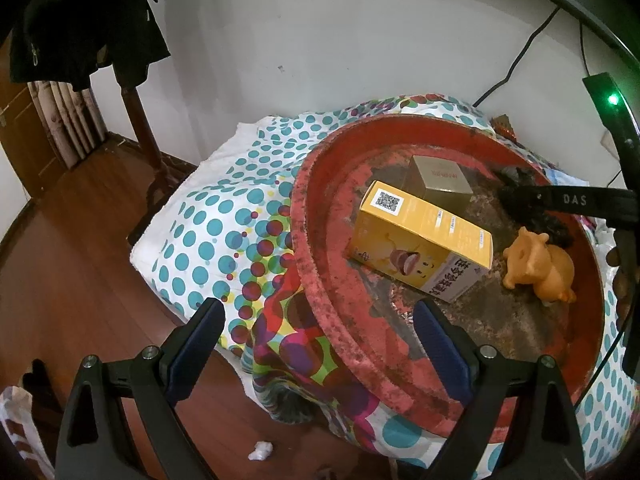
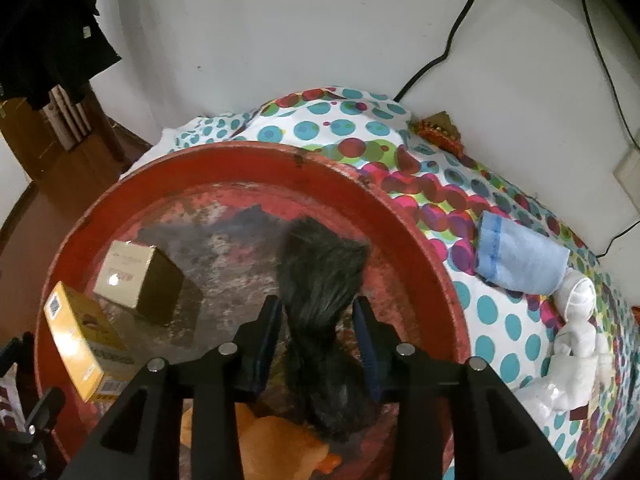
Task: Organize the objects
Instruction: 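Release the black bag onto the tray and withdraw the right gripper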
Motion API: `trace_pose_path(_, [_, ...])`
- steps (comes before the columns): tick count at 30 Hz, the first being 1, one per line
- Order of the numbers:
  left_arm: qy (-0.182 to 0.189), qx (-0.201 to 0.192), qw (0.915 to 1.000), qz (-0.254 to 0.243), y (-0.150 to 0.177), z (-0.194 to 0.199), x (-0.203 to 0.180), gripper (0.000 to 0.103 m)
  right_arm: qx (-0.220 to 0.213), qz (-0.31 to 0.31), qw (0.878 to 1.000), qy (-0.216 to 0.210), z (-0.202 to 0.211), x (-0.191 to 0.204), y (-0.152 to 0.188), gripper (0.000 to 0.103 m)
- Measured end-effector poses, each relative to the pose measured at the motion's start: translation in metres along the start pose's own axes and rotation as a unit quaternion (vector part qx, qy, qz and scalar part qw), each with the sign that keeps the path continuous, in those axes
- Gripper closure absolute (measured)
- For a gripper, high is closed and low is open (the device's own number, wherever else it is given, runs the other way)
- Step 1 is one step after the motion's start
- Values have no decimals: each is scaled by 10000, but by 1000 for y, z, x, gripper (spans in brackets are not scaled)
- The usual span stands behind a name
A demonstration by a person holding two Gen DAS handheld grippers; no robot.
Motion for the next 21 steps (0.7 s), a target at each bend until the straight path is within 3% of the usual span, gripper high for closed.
trace_pose_path(5, [-27, -1, 10000, -11, -1, 0, 0, 9, -124, -107, 9998, -141, 15, -5, 6, 64])
trace_pose_path(11, [-79, -23, 9999, -107, -1, 2, -2, 9, -339, -382, 9985, -192, 36, -39, 32, 64])
trace_pose_path(15, [-46, -47, 9999, -97, 0, 2, -4, 9, -442, -537, 9976, -68, 46, -79, 59, 64])
trace_pose_path(21, [-53, -61, 9998, -174, 1, 2, -8, 9, -462, -1107, 9923, 323, 50, -173, 100, 64])
Point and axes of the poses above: each gripper's, at about its wrist camera, not at the fingertips, and z roughly against the way its jaws point, x to its left, y to its underside, the point moved 8 cm from there along -z, roughly the way its jaws point, and after that the axes turned 15 degrees about y, right-handed, at the moved point
